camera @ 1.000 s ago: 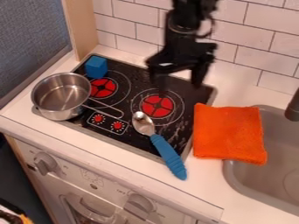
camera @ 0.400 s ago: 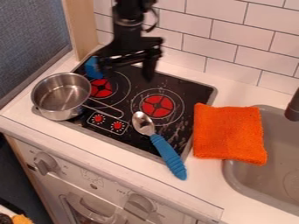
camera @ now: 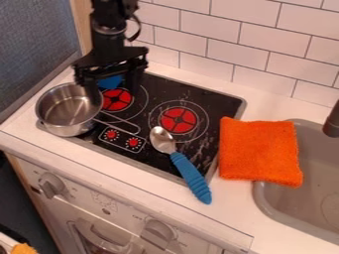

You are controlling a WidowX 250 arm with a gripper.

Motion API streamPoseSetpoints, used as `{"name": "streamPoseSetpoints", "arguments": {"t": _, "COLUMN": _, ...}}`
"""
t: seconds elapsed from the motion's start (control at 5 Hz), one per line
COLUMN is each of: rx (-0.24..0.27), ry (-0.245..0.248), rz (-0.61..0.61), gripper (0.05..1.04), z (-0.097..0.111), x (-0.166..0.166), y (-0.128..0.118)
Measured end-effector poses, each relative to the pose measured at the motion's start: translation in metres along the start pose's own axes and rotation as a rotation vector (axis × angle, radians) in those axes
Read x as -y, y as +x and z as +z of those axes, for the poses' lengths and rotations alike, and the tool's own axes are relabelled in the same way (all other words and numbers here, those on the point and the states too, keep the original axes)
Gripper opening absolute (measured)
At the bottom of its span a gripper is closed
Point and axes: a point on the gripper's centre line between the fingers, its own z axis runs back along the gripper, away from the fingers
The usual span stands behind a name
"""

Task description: Moved the pot to the upper right side of the burner

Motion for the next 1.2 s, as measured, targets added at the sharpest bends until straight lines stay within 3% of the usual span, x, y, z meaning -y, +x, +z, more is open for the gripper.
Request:
{"name": "streamPoseSetpoints", "arguments": {"t": 0.8, "rx": -0.022, "ry": 0.055, "rz": -0.032, "gripper": 1.0, "z": -0.048, "x": 0.008, "y": 0.017}}
{"name": "streamPoseSetpoints", "arguments": {"t": 1.0, "rx": -0.017, "ry": 0.052, "rz": -0.034, "gripper": 0.938, "z": -0.051, "x": 0.008, "y": 0.019}}
{"name": "streamPoseSetpoints", "arguments": {"t": 1.2, "rx": 0.002, "ry": 0.038, "rz": -0.041, "gripper": 0.656, "z": -0.054, "x": 0.008, "y": 0.019}}
